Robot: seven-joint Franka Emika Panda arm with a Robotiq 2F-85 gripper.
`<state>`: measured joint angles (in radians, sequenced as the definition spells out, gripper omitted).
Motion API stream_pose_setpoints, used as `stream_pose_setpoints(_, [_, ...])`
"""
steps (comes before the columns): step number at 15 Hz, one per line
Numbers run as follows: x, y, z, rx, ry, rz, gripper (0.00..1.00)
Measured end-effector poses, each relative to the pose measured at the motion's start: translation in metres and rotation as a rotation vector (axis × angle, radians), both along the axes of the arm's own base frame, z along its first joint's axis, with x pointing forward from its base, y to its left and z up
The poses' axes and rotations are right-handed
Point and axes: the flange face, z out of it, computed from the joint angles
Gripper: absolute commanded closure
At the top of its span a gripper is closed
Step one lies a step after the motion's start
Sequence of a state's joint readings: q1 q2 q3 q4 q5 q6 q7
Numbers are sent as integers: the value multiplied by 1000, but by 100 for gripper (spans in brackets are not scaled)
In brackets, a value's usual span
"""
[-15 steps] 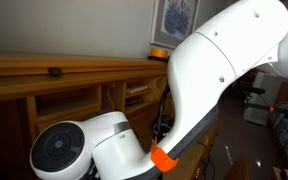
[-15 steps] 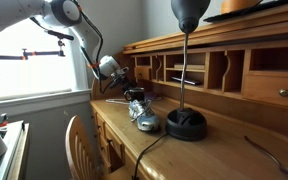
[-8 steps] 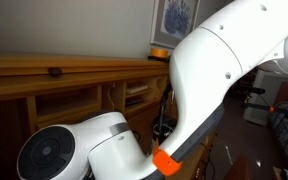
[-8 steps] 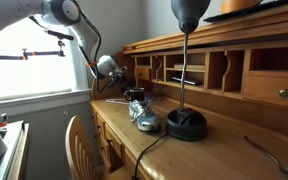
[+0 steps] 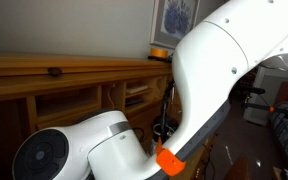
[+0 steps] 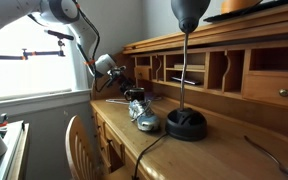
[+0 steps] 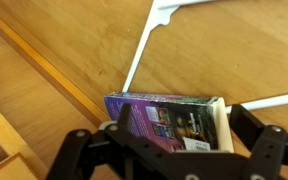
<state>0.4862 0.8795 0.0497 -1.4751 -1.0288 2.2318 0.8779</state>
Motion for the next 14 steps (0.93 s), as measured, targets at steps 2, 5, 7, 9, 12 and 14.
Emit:
stream_pose_setpoints(2, [-1,-3,-2,-6,5,-5,0])
stream_pose_setpoints(5, [-2,-6,-5,-5,15,-11,0])
stream_pose_setpoints(7, [-3,-6,-7,-2,22,-15,0])
stream_pose_setpoints(9, [-4,-7,-8,2,26,-21,0])
stream_pose_setpoints(12, [-3,-9,-8,5,30,-28,0])
stream_pose_setpoints(14, [-2,-11,-8,3,35,-26,0])
